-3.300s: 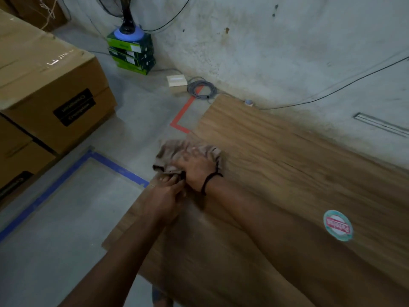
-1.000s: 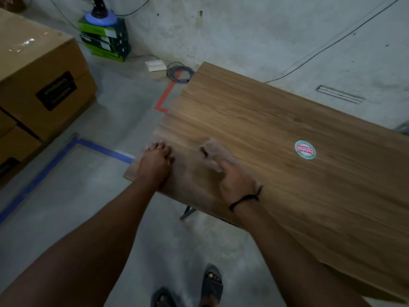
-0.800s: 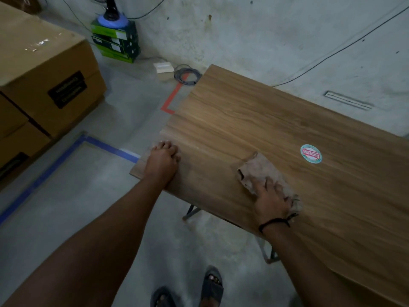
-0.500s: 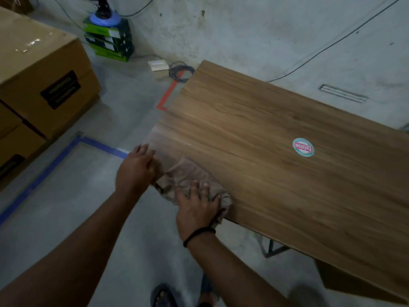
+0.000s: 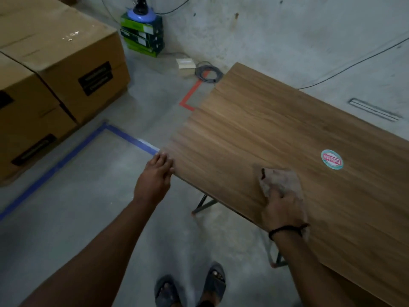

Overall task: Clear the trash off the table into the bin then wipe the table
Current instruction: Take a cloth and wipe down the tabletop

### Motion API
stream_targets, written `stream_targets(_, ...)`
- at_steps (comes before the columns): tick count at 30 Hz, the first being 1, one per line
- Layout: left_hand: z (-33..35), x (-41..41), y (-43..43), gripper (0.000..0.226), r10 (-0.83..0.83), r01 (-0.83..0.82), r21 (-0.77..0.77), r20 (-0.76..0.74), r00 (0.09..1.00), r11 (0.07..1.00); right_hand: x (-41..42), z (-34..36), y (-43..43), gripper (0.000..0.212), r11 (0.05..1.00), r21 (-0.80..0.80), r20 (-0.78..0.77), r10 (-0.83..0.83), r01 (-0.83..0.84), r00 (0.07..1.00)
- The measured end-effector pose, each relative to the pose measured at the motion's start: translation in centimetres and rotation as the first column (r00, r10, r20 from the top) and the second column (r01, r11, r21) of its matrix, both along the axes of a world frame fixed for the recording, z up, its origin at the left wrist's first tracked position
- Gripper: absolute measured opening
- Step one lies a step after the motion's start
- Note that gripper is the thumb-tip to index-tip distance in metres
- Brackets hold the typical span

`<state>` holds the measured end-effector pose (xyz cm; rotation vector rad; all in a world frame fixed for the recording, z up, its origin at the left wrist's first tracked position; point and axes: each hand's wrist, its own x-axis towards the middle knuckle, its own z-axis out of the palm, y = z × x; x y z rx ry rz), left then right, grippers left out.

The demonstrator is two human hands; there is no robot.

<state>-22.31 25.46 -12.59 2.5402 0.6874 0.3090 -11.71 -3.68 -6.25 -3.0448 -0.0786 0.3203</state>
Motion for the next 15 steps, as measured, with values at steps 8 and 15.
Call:
stream_targets(8,0.4,-0.2,0.3,0.035,-0.016,0.016,0.000,-0.007,1.000,1.000,-5.5,-0.2,17.0,0.031,0.960,0.208,-0.157,0.221,-0.187,0.963)
stream_targets(15,2.2,-0.2,-0.4,0.039,0.016,-0.016,0.016,0.000,1.000,1.000,4.1,1.7,14.5,0.035,0.928,0.315,-0.004,0.213,-0.201,0.977)
